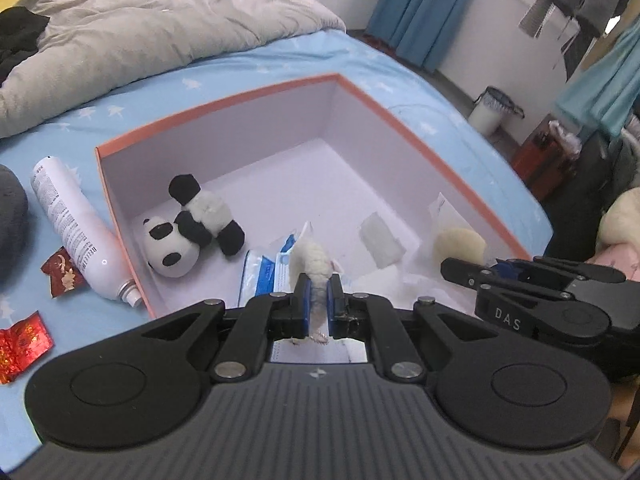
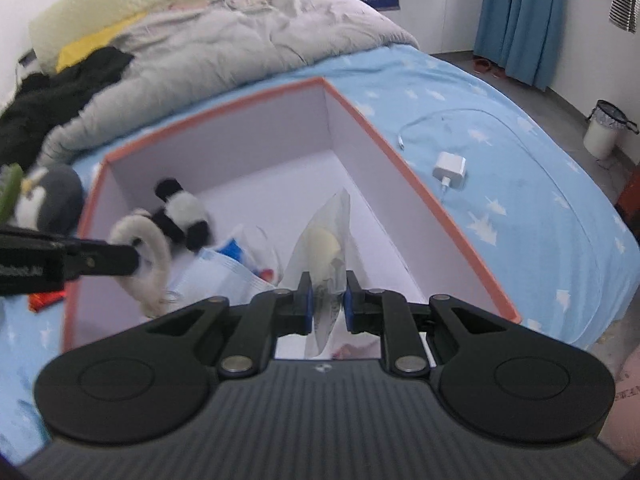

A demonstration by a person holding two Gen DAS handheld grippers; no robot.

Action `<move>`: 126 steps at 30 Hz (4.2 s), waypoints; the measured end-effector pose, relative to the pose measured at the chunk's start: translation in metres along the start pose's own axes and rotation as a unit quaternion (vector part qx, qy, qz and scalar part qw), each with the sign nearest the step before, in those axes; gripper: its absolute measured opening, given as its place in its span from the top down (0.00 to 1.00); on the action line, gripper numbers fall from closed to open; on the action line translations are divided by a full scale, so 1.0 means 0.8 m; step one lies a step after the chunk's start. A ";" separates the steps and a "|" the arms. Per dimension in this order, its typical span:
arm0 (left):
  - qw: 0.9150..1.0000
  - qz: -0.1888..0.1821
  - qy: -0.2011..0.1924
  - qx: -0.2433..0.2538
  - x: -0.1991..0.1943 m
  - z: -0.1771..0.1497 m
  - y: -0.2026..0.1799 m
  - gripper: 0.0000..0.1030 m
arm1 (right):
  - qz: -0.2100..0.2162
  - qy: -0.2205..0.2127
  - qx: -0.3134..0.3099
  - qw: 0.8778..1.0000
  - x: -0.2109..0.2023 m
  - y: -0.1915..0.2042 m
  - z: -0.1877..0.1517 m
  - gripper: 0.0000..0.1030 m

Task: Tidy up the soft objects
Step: 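Carry sponge packet and rope toy over the pink box and open both tools, then withdraw both open tools from the box back toward the bed, then grasp the red candy packet with the left tool while the right tool grasps the brown snack packet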

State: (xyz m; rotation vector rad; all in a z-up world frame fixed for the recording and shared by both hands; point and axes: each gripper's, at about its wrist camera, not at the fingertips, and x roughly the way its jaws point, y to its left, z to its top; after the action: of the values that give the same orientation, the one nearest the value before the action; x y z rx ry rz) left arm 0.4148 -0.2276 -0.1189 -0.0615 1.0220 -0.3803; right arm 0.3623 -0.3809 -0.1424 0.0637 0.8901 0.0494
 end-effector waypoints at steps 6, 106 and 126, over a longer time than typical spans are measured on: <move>1.000 0.009 0.013 0.005 0.010 -0.006 0.002 0.90 | 0.014 0.007 0.011 1.000 0.002 -0.005 -0.007 0.79; 0.977 0.105 -0.130 -0.134 -0.172 -0.303 0.303 0.54 | 0.162 -0.084 -0.116 0.976 -0.063 0.302 -0.155 0.57; 0.966 0.109 -0.142 -0.185 -0.073 -0.258 0.407 0.40 | 0.164 -0.089 -0.128 0.974 0.070 0.353 -0.098 0.58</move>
State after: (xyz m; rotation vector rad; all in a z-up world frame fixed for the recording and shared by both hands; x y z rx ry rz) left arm 0.3056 0.1215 -0.2530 -0.3271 0.7947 0.0257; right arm 0.3321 -0.0930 -0.2133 -0.0252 0.6798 0.4600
